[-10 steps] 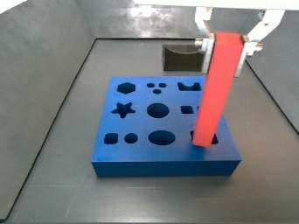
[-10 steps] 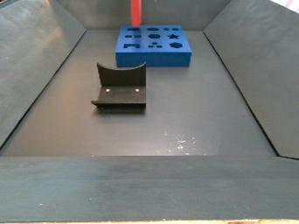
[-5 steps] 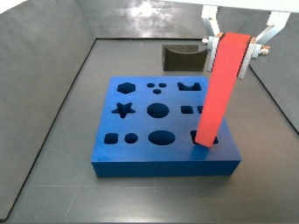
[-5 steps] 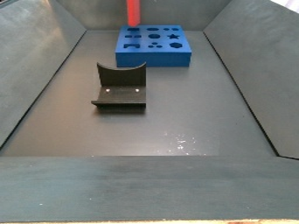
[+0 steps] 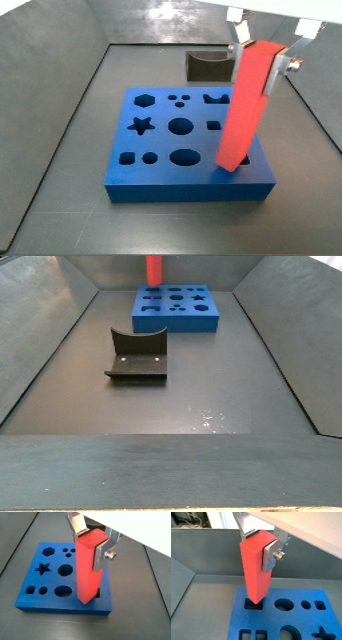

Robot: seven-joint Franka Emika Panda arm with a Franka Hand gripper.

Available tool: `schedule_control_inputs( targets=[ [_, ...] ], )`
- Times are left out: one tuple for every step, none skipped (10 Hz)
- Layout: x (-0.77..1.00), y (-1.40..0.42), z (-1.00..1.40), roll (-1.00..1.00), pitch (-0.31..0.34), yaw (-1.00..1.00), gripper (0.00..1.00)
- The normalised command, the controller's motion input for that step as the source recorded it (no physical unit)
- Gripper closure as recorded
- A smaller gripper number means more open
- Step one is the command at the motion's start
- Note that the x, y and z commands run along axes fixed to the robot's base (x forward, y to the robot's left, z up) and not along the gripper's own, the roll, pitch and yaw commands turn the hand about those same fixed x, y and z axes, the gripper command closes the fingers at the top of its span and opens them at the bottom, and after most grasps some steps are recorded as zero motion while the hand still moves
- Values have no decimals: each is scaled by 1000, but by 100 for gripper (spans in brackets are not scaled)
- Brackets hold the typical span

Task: Pick up the rectangle object. Move up. Move to above the board. Insert the rectangle object.
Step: Insert the rectangle object.

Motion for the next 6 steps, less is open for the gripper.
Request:
schedule_control_inputs(
  targets=[
    [-171, -31, 0, 0, 0, -360, 100],
    [-169, -11, 0, 11, 0, -357, 100],
    [-171, 0, 0, 11, 0, -334, 100],
    [-220, 0, 0, 0, 0, -251, 100],
    [-249, 0, 0, 0, 0, -149, 100],
    [-223, 0, 0, 0, 0, -134, 100]
  ],
)
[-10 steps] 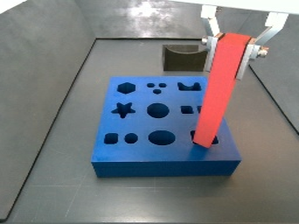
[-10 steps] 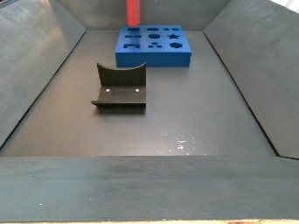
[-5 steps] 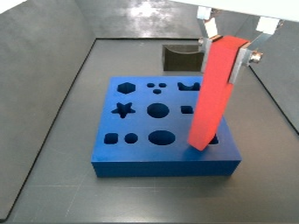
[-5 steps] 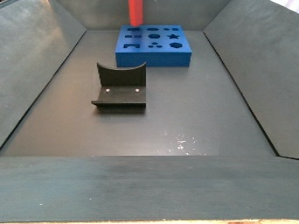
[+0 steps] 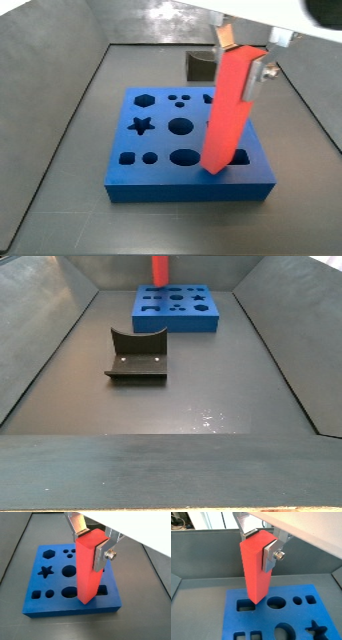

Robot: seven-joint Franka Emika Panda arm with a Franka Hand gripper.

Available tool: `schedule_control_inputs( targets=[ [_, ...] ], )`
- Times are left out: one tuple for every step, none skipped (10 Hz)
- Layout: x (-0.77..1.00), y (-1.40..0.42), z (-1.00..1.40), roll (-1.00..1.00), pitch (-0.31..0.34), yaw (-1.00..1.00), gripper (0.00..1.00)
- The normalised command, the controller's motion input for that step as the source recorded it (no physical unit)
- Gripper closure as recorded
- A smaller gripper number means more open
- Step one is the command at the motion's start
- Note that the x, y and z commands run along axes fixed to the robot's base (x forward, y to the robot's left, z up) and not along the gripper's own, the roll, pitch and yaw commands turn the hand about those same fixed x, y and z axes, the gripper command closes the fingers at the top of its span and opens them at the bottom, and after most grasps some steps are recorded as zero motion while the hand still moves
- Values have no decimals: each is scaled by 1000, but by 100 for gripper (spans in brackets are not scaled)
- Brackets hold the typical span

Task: Pick up the rectangle object. Move up. Move to above the board. Insert the rectangle object.
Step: Insert the rectangle object.

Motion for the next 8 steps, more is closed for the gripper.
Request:
schedule_control_inputs(
  targets=[
    [-200, 0, 0, 0, 0, -149, 100],
    [-126, 0, 0, 0, 0, -163, 100],
    [-37, -29, 0, 0, -37, -306, 100],
    [0, -17, 0, 0, -6, -426, 100],
    [0, 0, 0, 54, 0, -514, 100],
    [0, 0, 0, 74, 0, -529, 100],
    [0, 0, 0, 60, 0, -503, 100],
    [0, 0, 0, 49, 0, -523, 100]
  ],
)
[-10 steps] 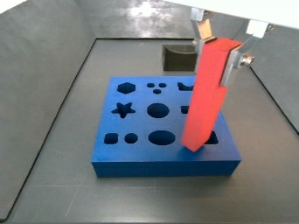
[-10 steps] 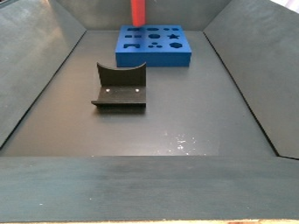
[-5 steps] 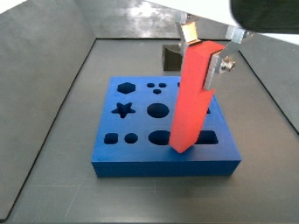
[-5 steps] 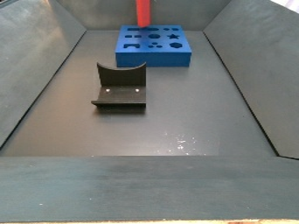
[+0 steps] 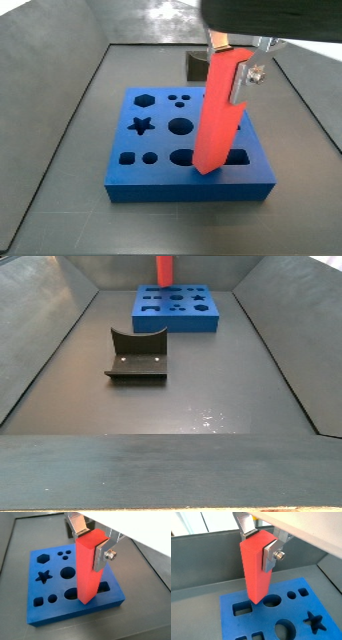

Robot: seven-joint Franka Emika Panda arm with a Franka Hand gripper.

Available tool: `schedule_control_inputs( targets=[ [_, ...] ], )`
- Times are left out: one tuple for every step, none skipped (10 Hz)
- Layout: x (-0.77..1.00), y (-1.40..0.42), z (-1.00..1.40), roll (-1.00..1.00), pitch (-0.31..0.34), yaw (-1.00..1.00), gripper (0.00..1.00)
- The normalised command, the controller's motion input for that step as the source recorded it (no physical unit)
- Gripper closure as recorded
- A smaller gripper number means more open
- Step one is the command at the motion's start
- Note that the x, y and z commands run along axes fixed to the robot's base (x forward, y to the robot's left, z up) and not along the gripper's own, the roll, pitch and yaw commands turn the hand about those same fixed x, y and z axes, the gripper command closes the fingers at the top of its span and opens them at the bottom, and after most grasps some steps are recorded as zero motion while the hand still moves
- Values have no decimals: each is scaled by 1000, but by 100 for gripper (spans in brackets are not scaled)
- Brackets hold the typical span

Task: Pick up the rectangle object. Move up. Move to above the board. Insert the rectangle object.
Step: Insert the rectangle object.

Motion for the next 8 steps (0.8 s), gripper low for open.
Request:
schedule_control_inputs(
  targets=[
    [0, 0, 0, 51, 0, -560, 100],
    [46, 0, 6, 40, 0, -537, 100],
    [69, 0, 9, 51, 0, -546, 100],
    [83, 0, 0, 60, 0, -549, 100],
    [80, 0, 0, 94, 0, -531, 100],
    [60, 0, 0, 89, 0, -540, 100],
    [69, 0, 0, 37, 0, -480, 100],
    [200, 0, 11, 0, -29, -429, 100]
  ],
)
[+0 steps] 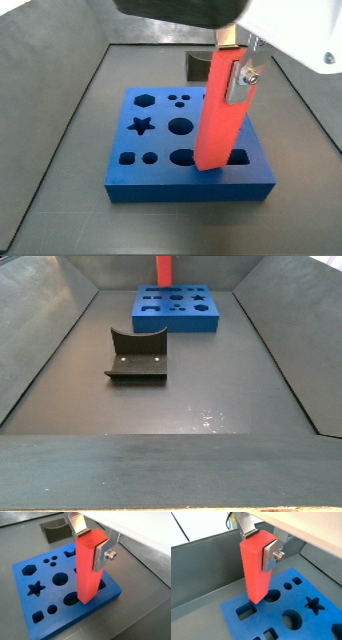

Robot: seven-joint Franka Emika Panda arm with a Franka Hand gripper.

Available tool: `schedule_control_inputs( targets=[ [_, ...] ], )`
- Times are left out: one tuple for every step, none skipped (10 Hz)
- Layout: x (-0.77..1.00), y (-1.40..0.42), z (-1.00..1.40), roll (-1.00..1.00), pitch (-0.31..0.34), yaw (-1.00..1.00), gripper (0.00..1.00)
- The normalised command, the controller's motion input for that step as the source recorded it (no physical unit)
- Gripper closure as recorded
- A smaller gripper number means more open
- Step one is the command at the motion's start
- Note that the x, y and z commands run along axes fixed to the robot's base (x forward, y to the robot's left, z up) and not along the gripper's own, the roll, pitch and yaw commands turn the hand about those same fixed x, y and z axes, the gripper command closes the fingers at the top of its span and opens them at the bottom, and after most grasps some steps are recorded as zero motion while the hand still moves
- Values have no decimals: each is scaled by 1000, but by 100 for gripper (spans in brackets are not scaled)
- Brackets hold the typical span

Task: Pick up the rectangle object. Move up. Move to above the board. Insert the rectangle object.
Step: Insert the rectangle object.

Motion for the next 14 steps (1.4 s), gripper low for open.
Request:
schedule_control_inputs(
  targets=[
    [311, 0, 0, 60, 0, -320, 100],
    [366, 0, 0, 117, 0, -303, 100],
    [357, 0, -3, 177, 37, -309, 100],
    [349, 0, -40, 214, 69, -294, 100],
    [294, 0, -51, 260, 137, -326, 100],
    [289, 0, -37, 280, 191, -406, 100],
    [263, 0, -37, 271, 200, -471, 100],
    [249, 0, -17, 186, 129, -500, 100],
    [280, -11, 0, 143, 69, -454, 100],
    [354, -6, 0, 83, 0, -406, 100],
    [143, 0, 0, 51, 0, -163, 100],
    [60, -26, -51, 0, 0, 0, 100],
    [249, 0, -180, 51, 0, 3, 100],
    [246, 0, -191, 37, 0, 0, 100]
  ],
)
